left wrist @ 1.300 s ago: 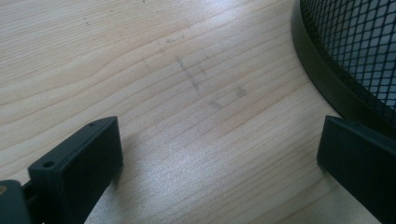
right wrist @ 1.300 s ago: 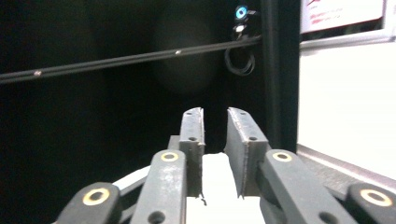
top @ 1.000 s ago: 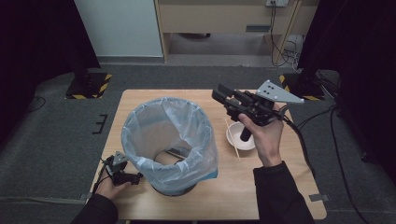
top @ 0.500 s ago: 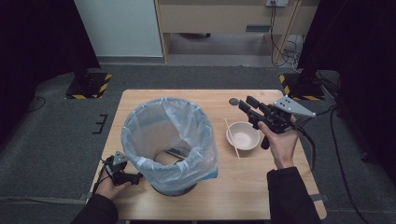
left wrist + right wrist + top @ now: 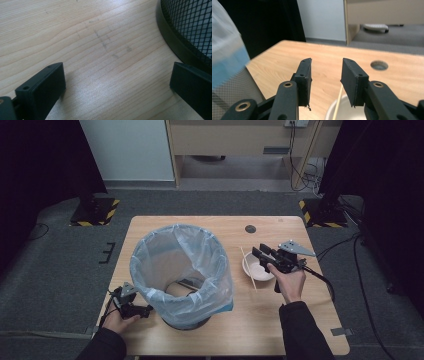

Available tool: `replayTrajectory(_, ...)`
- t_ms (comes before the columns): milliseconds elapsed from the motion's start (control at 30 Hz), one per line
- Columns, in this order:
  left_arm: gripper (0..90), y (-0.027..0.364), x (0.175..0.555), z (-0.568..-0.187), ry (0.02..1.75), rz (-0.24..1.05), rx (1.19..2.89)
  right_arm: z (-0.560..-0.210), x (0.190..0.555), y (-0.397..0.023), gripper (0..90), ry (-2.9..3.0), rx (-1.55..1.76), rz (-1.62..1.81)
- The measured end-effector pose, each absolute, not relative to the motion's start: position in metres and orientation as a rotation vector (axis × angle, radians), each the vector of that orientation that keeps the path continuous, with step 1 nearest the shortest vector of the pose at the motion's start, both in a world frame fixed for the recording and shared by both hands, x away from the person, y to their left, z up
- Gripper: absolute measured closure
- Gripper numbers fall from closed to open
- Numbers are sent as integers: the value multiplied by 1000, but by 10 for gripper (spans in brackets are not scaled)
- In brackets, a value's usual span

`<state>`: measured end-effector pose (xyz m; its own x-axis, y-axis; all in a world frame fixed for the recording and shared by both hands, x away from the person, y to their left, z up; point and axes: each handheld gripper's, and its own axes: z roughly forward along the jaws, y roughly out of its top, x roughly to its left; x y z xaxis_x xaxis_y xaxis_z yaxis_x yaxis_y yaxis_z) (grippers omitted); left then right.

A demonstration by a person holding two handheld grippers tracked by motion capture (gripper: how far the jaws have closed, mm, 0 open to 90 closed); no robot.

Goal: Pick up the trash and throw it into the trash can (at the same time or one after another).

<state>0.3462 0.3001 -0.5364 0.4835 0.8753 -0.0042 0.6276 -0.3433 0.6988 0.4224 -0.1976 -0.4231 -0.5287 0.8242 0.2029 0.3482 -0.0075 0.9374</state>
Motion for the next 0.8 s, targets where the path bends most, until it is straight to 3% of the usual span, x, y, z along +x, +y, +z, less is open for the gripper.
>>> replayTrajectory(400, 0, 300, 346, -536, 1235, 498, 2090, -469, 434, -187, 612, 1991, 1298, 1375)
replayTrajectory(800, 0, 300, 346, -536, 1235, 498, 2089, -489, 437, -184, 646, 2076, 1354, 1285)
